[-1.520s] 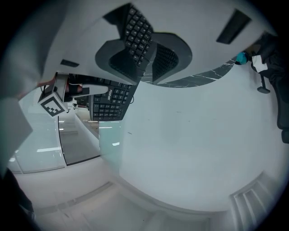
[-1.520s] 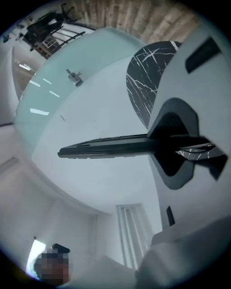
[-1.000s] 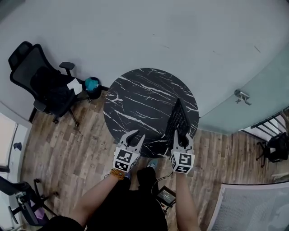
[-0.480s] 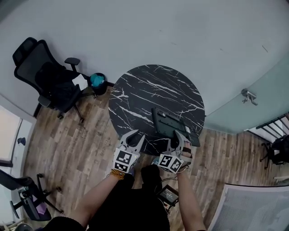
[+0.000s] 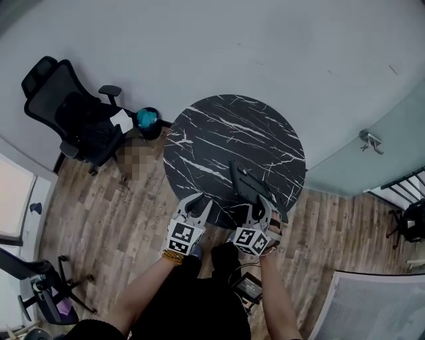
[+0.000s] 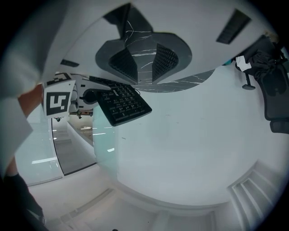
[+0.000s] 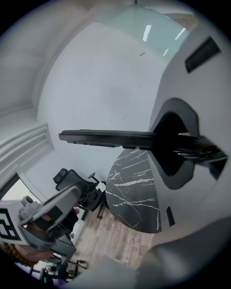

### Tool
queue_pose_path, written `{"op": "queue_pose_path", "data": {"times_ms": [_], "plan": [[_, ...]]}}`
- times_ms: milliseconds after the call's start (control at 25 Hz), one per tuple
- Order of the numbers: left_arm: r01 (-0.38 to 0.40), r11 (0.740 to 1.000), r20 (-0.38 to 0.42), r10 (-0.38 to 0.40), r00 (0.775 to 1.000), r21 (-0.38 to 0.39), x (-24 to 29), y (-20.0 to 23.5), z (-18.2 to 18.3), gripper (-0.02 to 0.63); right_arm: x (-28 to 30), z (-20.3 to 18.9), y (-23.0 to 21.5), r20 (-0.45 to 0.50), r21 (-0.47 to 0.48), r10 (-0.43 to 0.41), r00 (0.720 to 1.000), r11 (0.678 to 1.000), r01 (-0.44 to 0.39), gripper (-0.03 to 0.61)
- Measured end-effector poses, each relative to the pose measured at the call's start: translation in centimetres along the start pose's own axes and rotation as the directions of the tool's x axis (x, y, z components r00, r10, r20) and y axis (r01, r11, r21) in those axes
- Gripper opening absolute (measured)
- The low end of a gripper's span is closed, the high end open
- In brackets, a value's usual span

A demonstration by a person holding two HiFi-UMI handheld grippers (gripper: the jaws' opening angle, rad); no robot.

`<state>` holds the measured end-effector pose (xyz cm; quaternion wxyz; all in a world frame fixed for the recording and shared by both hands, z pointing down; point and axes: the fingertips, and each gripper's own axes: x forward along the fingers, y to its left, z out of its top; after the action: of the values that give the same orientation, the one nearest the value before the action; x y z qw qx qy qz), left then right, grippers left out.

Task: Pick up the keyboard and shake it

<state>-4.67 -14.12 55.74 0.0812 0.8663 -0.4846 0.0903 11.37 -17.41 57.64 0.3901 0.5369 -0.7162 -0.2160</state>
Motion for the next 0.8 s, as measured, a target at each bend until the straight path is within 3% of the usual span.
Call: {"op": "queue_pose_path", "data": {"times_ms": [120, 240, 400, 640, 720, 800], "plan": [[0.004, 1.000, 0.015, -0.004, 1.000, -0.002, 0.5, 0.0, 0.6, 0.106, -0.4, 0.4, -2.4, 0.001, 0.181, -0.030, 1.000, 0.983, 0.029, 0.078], [0.007, 1.000, 0.036, -0.007, 0.999, -0.001, 1.3, -0.2, 1.7, 0.106, -1.1, 1.2, -5.3, 0.025, 0.391, -0.062, 0.998, 0.919, 0.048, 0.078], [0.017, 1.000, 0.073, -0.016, 0.997, -0.015, 2.8, -0.8, 3.5, 0.104, -2.1, 1.3, -8.2, 0.040, 0.636, -0.116, 0.992, 0.769, 0.065, 0.077], [0.034, 0.999, 0.119, -0.033, 0.992, -0.014, 4.3, -1.5, 6.2, 0.104, -2.8, -0.6, -9.4, 0.016, 0.894, -0.146, 0.989, 0.446, 0.052, 0.077], [0.043, 0.999, 0.129, -0.041, 0.991, -0.009, 4.6, -1.8, 6.8, 0.104, -2.9, -1.4, -9.3, 0.005, 0.919, -0.143, 0.990, 0.390, 0.052, 0.075], [0.048, 0.999, 0.132, -0.048, 0.990, -0.001, 4.7, -2.0, 7.1, 0.104, -2.9, -1.7, -9.4, -0.004, 0.915, -0.147, 0.989, 0.398, 0.063, 0.075]]}}
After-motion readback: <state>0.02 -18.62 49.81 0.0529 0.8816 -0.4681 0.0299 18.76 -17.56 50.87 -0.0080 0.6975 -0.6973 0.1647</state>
